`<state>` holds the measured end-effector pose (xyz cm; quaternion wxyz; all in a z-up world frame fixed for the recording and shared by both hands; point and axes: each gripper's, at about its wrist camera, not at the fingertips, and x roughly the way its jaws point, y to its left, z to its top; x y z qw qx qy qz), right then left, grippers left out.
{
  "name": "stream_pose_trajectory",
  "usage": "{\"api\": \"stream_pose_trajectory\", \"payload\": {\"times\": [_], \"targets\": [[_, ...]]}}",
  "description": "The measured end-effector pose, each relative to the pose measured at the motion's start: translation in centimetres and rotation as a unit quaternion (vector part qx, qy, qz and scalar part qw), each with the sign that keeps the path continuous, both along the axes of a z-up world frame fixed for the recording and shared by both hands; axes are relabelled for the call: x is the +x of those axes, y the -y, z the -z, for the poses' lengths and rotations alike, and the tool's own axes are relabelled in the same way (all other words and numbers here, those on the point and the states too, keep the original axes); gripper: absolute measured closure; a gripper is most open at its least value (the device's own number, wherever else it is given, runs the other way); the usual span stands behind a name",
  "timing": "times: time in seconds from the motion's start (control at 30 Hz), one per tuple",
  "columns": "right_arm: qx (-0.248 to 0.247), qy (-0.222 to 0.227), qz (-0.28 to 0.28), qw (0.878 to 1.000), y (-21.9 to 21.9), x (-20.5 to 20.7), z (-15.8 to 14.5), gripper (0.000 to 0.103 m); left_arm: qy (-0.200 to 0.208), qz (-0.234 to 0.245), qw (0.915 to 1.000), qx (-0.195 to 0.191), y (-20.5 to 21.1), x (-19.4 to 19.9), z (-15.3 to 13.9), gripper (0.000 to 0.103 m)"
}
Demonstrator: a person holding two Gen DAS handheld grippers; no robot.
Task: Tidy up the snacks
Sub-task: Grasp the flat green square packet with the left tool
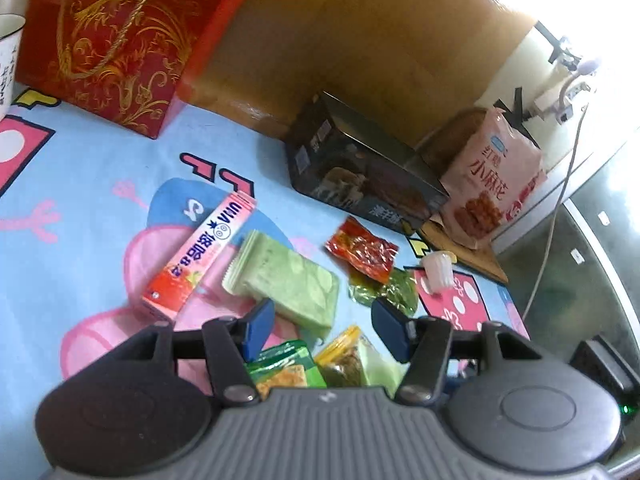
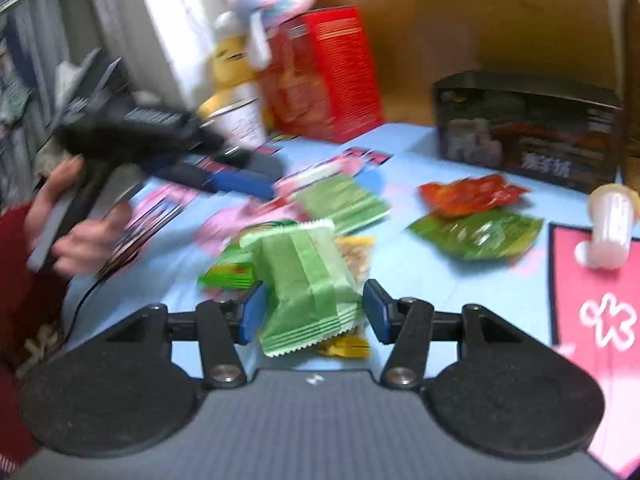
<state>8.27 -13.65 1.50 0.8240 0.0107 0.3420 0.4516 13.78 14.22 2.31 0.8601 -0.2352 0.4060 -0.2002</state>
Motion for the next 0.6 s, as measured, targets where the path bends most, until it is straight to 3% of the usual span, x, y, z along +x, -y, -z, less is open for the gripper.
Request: {"api": "stream_pose_trajectory", "payload": {"times": [0.13, 0.27, 0.33, 0.37, 0.43, 0.6], "targets": [[-0.005, 0.006, 0.002, 1.0, 0.5, -0.3, -0.6, 0.037, -0.011, -0.015, 0.9998, -0.004, -0.6, 0.6, 0.1, 0.044], [0.068, -0.038, 0.03, 0.997, 1.7, 2.4, -1.6, 0.036, -0.018, -0.013, 0.9997, -0.01, -0.4, 1.8, 0.6, 0.041], [0.082, -0.056, 0.038, 0.994, 1.1, 4.2, -1.5, 0.036, -0.024, -0.01, 0.9997, -0.005, -0.1, 2.7, 1.1, 0.04], [0.071, -0.055, 0.043, 0.995, 0.3, 4.9, -1.4, 0.036, -0.026, -0.013, 0.9996, 0.0, -0.1, 3.1, 1.3, 0.039], [0.041, -0.049, 0.036, 0.997, -1.7, 6.2, -0.8, 0.036, -0.025, -0.023, 0.9994, 0.011, -0.1, 3.6, 1.4, 0.027], [-0.019, -0.031, 0.004, 0.999, -6.5, 7.6, 0.6, 0.036, -0.024, -0.026, 0.999, 0.027, 0.1, 4.4, 1.3, 0.02]]}}
